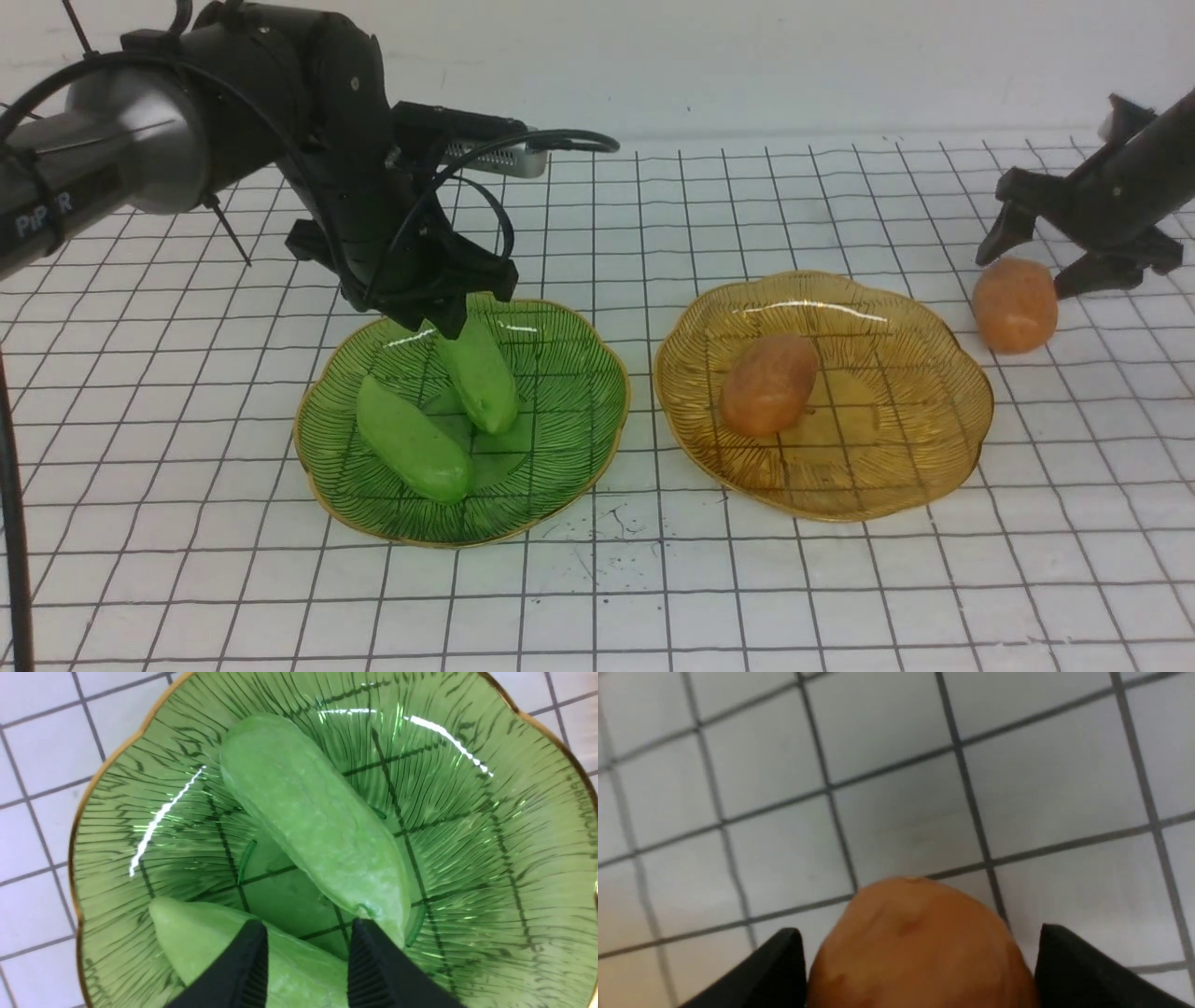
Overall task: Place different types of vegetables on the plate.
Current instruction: 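Put the potato onto the plate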
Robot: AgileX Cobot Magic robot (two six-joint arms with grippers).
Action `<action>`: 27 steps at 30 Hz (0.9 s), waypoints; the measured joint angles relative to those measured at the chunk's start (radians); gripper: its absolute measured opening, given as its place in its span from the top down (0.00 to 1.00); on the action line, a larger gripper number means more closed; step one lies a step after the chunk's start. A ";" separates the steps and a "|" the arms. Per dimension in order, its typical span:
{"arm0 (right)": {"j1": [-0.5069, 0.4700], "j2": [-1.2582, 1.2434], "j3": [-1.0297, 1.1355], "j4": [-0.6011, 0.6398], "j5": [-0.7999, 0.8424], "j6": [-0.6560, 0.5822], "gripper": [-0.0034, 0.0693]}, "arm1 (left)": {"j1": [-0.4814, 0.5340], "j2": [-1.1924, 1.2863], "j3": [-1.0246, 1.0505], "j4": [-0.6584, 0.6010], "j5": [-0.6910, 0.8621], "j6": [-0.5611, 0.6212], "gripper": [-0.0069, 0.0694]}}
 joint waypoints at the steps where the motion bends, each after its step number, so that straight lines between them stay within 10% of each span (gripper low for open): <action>1: 0.001 0.006 0.000 -0.005 0.000 0.000 0.15 | 0.000 0.000 0.000 0.003 0.007 0.000 0.62; 18: 0.022 -0.136 -0.130 0.076 0.108 -0.083 0.26 | 0.000 -0.042 0.000 0.108 0.106 0.000 0.64; 27: 0.218 -0.354 0.195 -0.024 0.118 -0.109 0.26 | 0.000 -0.256 0.000 0.134 0.134 0.004 0.91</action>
